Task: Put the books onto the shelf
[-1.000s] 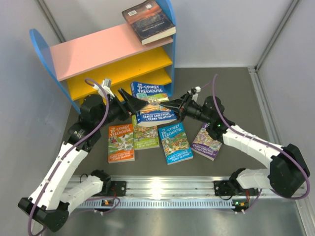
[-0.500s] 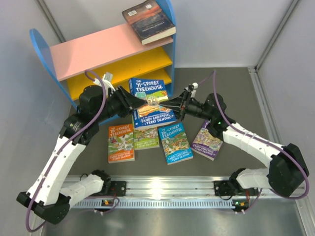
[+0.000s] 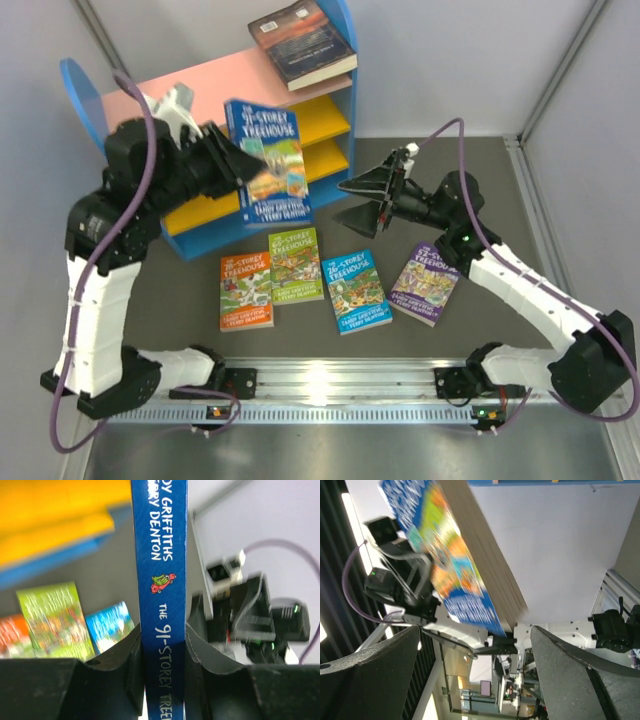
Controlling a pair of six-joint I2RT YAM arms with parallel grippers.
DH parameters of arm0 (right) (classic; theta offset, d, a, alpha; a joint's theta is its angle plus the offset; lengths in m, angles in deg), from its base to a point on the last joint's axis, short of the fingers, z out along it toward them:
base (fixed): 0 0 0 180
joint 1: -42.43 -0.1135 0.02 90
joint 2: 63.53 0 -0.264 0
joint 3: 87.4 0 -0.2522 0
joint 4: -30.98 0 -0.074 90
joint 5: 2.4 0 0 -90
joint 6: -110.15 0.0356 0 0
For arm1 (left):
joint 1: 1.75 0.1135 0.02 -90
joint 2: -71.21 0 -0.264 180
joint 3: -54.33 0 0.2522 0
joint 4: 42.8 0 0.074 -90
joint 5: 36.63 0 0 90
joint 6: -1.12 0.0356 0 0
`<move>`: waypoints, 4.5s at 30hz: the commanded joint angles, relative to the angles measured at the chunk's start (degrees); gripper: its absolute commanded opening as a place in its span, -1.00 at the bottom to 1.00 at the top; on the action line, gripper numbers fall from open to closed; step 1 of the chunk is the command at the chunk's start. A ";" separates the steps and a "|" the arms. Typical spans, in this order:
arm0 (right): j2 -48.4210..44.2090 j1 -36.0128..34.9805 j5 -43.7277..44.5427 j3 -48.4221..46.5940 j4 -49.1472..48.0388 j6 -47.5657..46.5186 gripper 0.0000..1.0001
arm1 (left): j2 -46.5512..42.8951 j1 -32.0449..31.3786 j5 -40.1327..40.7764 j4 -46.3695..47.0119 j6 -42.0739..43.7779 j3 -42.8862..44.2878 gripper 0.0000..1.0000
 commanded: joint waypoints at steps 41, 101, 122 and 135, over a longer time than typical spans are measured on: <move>-8.83 11.33 -12.74 8.35 6.15 -7.20 0.81 | 32.19 39.71 -7.87 11.03 15.71 27.93 -0.37; -17.79 21.08 -13.97 15.38 15.64 -13.53 0.81 | 28.77 16.33 37.39 38.19 -4.86 10.61 0.98; -8.85 19.85 -9.06 6.86 43.56 -39.43 0.80 | 20.16 10.38 20.34 40.83 12.98 12.90 0.98; 11.38 15.72 3.68 3.69 55.11 -60.63 0.75 | -4.44 -13.98 30.44 29.14 6.77 -24.84 0.98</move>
